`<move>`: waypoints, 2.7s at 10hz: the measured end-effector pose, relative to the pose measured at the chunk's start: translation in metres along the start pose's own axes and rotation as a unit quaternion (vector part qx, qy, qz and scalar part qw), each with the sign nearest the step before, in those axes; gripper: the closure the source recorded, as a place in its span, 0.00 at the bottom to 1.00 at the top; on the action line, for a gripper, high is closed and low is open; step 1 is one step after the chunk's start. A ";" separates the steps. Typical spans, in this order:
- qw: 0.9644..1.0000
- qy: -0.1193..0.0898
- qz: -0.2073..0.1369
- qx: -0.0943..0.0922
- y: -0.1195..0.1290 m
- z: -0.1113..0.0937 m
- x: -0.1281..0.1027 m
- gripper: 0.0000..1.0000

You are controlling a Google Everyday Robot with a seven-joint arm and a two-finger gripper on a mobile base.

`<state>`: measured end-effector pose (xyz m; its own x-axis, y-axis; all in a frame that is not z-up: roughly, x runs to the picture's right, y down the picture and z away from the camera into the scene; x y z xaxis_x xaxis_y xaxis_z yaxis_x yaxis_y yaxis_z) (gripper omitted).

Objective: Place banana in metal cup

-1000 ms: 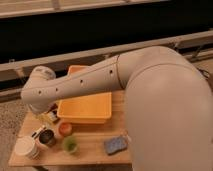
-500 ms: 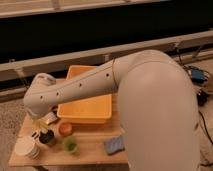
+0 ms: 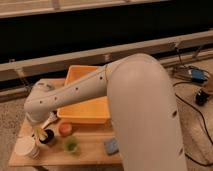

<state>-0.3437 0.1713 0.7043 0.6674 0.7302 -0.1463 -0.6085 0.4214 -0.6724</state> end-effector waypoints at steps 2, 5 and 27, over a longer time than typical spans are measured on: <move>1.000 0.006 0.013 0.001 -0.003 0.005 0.009 1.00; 0.999 0.003 0.041 0.011 -0.018 0.002 0.020 1.00; 0.996 -0.056 0.048 0.042 -0.041 -0.068 0.008 0.31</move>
<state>-0.2840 0.1233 0.6808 0.5547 0.8231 -0.1215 -0.7046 0.3870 -0.5948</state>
